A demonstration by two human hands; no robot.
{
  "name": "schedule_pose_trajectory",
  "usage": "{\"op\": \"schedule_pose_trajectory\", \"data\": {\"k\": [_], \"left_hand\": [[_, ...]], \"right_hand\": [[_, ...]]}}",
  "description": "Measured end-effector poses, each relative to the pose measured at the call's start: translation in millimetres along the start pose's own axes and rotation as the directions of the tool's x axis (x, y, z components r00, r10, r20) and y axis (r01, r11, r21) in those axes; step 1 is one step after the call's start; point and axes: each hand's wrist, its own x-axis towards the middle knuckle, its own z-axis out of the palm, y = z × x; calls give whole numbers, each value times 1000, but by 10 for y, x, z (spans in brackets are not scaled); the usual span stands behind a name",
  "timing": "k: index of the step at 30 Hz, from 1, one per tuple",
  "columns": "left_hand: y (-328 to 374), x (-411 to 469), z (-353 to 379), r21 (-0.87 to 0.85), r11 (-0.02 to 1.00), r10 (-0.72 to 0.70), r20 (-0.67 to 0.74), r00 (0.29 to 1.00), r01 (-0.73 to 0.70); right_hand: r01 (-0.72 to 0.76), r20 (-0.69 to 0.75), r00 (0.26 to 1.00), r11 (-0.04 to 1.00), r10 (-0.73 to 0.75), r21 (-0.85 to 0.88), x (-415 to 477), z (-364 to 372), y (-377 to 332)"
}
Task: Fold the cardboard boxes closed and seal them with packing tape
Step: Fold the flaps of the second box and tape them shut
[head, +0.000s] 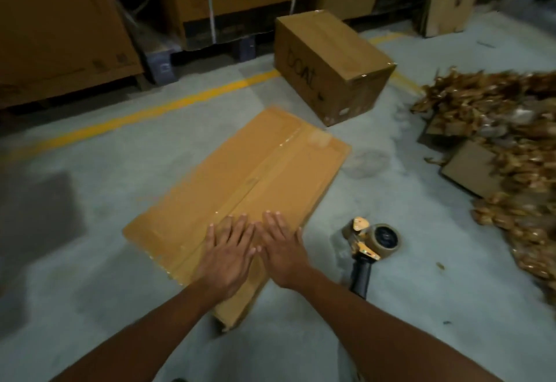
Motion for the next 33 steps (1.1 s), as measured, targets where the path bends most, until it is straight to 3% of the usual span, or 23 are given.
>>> {"op": "schedule_pose_trajectory", "data": {"k": [4,6,8,10,12,15,17,19,22,25,29,33], "left_hand": [[131,368,-12,-19,1000,-13,-51,999,12],[267,610,-36,-54,998,-48,-80,996,44],[418,832,-47,-87,993,-91,-119,989,81],[507,1028,-55,-116,988,-121,-133,984,105],[562,1184,-52,-129,984,-137,-137,981,119],[621,1316,-37,-134,984,-143,-168,975,122],[631,1352,-19,-139,981,-158,-188,969,133],[625,1348,-6,-138,982,-159,-210,965,132],[616,1362,-11,-154,980,-160,-230,960,126],[630,1323,-25,-163,971,-212,-247,945,175],[655,1236,-92,-181,928,-358,-185,915,326],[596,1099,-99,-134,947,-305,-104,947,291]], "right_hand": [[28,-122,993,990,-11,141,223,-104,297],[16,-281,958,966,59,257,250,-157,504],[-38,-502,834,932,229,361,175,-119,780],[-195,-541,702,856,463,479,66,39,1139],[-412,-380,602,681,702,605,-48,264,1519],[-765,36,364,276,931,582,-220,550,1926],[-803,179,255,105,950,586,-279,663,2059],[-738,250,209,-15,945,674,-250,778,2169],[-652,454,227,-213,862,728,-201,810,2227],[-412,547,374,-394,749,822,-169,643,2150],[-190,527,544,-515,654,836,-201,286,1972],[-143,504,589,-532,632,835,-220,-33,1734]]}}
